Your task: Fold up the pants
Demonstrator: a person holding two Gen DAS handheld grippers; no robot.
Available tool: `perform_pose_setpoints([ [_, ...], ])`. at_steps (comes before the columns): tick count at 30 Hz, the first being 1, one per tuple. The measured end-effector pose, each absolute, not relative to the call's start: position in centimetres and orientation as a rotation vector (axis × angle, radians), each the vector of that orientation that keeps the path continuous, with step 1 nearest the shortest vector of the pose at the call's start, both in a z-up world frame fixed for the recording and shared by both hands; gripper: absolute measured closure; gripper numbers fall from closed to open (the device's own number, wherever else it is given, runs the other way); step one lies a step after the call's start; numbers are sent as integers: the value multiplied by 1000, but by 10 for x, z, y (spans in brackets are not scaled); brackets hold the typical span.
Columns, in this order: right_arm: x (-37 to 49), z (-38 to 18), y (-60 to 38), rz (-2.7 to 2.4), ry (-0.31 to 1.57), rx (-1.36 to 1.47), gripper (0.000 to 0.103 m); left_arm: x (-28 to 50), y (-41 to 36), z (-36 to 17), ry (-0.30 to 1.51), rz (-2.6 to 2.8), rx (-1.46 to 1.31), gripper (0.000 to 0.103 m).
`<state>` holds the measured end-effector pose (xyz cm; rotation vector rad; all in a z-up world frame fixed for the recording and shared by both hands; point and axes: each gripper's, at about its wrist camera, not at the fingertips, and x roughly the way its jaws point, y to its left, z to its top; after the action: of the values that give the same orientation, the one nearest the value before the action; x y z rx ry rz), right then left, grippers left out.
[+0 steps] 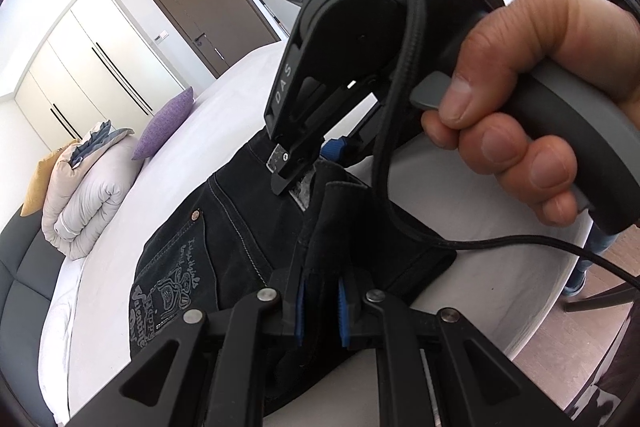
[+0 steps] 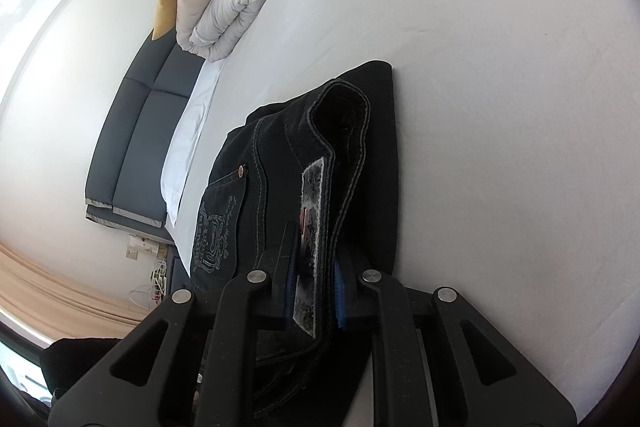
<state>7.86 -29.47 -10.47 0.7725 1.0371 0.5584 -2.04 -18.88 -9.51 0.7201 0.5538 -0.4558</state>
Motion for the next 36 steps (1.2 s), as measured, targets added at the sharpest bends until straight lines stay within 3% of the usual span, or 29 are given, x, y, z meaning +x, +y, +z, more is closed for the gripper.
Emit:
perform_pose_setpoints([
  [9, 84, -117, -298, 615, 1051, 816, 89, -30, -189, -102, 541, -444, 721, 86],
  [11, 81, -111, -298, 602, 1056, 796, 85, -31, -181, -92, 558, -474, 664, 72],
  [13, 75, -104, -302, 578, 1048, 778, 82, -37, -166, -76, 547, -488, 586, 32],
  [14, 71, -101, -306, 561, 1042, 772, 80, -40, -156, -68, 540, -499, 538, 21],
  [15, 67, -99, -312, 543, 1036, 772, 80, -43, -146, -60, 540, -514, 488, 11],
  [16, 63, -96, -318, 513, 1029, 776, 79, -46, -136, -52, 547, -531, 436, 12],
  [18, 56, -87, -329, 451, 1014, 777, 79, -47, -118, -38, 561, -548, 361, 19],
  [20, 52, -72, -331, 478, 968, 789, 79, -37, -98, -26, 582, -551, 292, 40],
  [21, 52, -63, -328, 496, 950, 785, 79, -27, -87, -23, 610, -550, 253, 55],
  [22, 52, -54, -321, 525, 935, 777, 83, -10, -73, -19, 644, -550, 193, 71],
  [23, 53, -46, -311, 561, 929, 765, 93, 7, -59, -16, 667, -545, 134, 80],
  [24, 55, -42, -301, 592, 937, 753, 94, 26, -45, -14, 690, -538, 76, 96],
  [29, 65, -76, -263, 587, 1092, 704, 95, 119, 12, -30, 820, -481, -132, 99],
  [30, 66, -90, -265, 561, 1125, 726, 102, 132, 17, -34, 838, -479, -149, 99],
  [36, 63, -108, -272, 586, 1097, 771, 103, 169, 26, -70, 936, -500, -183, 103],
])
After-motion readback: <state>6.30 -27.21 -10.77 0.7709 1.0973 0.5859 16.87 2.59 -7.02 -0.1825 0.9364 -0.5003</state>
